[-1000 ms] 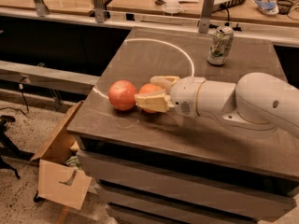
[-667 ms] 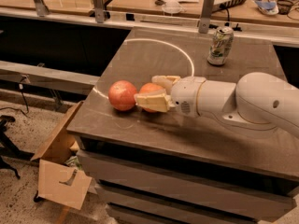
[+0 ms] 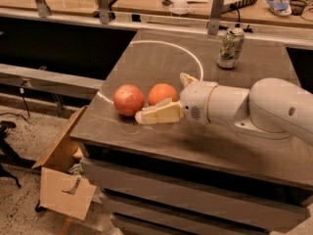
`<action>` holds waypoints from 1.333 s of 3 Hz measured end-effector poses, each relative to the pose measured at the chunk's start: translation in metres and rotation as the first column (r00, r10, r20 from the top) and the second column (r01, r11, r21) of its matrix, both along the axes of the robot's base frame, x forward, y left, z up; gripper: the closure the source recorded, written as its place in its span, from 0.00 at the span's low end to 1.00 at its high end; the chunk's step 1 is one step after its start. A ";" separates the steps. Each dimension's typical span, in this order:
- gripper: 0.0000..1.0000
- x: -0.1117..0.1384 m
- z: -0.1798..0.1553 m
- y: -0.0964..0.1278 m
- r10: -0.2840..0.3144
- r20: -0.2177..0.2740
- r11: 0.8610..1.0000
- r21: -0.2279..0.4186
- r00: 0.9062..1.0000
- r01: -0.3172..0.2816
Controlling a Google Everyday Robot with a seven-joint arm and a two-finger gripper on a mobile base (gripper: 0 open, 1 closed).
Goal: Move orange near apple
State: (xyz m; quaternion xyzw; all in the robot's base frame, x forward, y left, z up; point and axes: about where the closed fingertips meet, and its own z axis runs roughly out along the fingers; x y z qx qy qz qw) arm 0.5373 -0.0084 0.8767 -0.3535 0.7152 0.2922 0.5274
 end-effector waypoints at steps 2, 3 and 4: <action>0.00 0.059 0.030 -0.154 -0.401 0.224 0.886 -0.150 0.888 0.438; 0.00 0.066 0.051 -0.213 -0.524 0.318 0.785 -0.178 0.790 0.593; 0.00 0.067 0.062 -0.244 -0.585 0.362 0.716 -0.191 0.726 0.672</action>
Offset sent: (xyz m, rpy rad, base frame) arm 0.0762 -0.2116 0.0377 -0.2559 -0.2411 -0.5872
